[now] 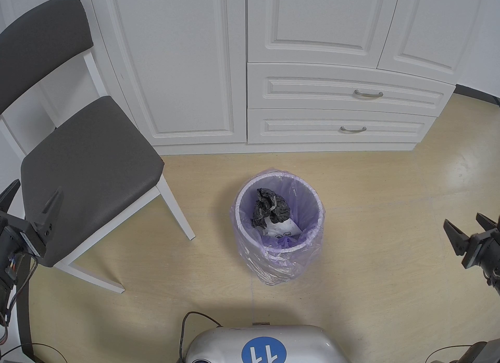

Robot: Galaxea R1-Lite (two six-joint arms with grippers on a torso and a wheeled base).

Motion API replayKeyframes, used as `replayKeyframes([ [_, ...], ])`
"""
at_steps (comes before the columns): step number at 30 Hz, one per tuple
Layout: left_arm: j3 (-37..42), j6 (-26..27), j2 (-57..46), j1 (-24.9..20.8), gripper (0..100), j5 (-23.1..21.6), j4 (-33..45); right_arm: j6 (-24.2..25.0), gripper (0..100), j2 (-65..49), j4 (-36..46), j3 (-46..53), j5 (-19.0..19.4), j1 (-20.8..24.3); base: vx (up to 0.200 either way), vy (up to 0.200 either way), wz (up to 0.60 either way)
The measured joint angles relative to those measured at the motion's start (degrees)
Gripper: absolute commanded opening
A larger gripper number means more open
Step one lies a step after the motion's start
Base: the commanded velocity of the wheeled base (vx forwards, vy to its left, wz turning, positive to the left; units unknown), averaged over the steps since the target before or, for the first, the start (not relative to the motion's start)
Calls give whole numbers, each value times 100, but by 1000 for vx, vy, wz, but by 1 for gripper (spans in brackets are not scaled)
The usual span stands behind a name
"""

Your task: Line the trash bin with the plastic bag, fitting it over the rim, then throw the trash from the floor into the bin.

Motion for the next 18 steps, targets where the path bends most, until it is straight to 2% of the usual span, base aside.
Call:
replayKeyframes([
  [11,144,302,-399,216,100,38,11,174,100,-2706,2395,157,63,-485,0,0,0],
  [18,222,393,-772,384,100,49,124,304,100,-3879,2754,315,91,-667,0,0,0],
])
